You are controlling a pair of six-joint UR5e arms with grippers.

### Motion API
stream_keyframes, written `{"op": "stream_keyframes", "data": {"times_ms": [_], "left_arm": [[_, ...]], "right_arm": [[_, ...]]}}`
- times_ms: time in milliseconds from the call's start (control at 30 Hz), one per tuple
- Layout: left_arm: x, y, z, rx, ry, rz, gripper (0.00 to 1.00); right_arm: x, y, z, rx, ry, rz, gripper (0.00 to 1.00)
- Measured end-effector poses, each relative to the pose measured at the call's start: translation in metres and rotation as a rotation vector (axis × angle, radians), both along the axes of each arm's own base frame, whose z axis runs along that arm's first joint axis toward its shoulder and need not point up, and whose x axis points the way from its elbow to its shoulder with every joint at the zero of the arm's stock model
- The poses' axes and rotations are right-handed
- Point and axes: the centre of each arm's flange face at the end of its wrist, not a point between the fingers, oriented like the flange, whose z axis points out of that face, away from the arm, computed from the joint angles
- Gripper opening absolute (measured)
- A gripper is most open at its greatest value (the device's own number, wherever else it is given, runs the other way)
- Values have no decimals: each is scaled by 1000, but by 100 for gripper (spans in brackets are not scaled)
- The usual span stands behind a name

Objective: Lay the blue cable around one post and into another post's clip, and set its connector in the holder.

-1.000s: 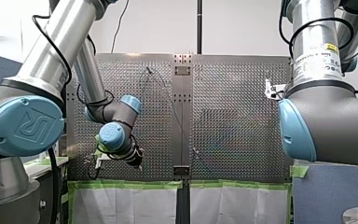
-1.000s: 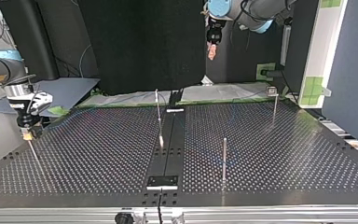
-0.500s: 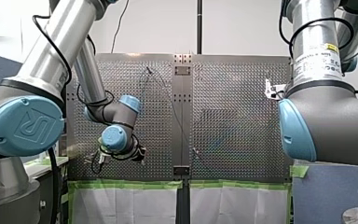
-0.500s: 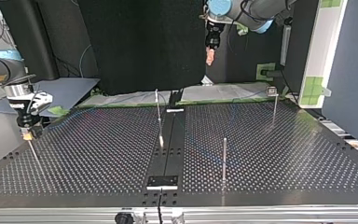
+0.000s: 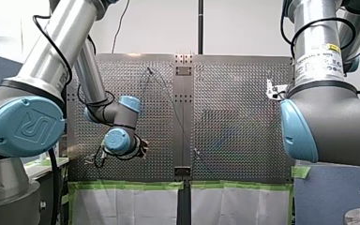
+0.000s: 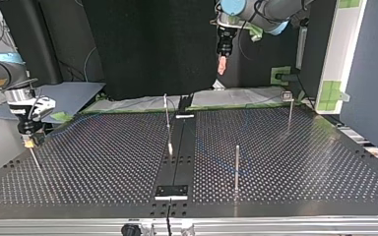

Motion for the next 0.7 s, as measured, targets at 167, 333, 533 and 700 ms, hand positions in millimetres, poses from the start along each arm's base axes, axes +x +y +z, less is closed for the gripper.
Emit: {"op": "stream_keyframes", "data": {"times_ms": [167, 333, 533, 700], "left_arm": [[4, -2, 3, 20, -40, -8, 100], [9, -5, 6, 15, -83, -11, 100], [14, -7, 10, -5, -131, -7, 100], [19, -8, 13, -24, -173, 7, 100]], "right_arm": [[0, 0, 0, 0, 0, 0, 87], [0, 0, 0, 0, 0, 0, 87], [0, 0, 0, 0, 0, 0, 87], [0, 0, 0, 0, 0, 0, 87]]}}
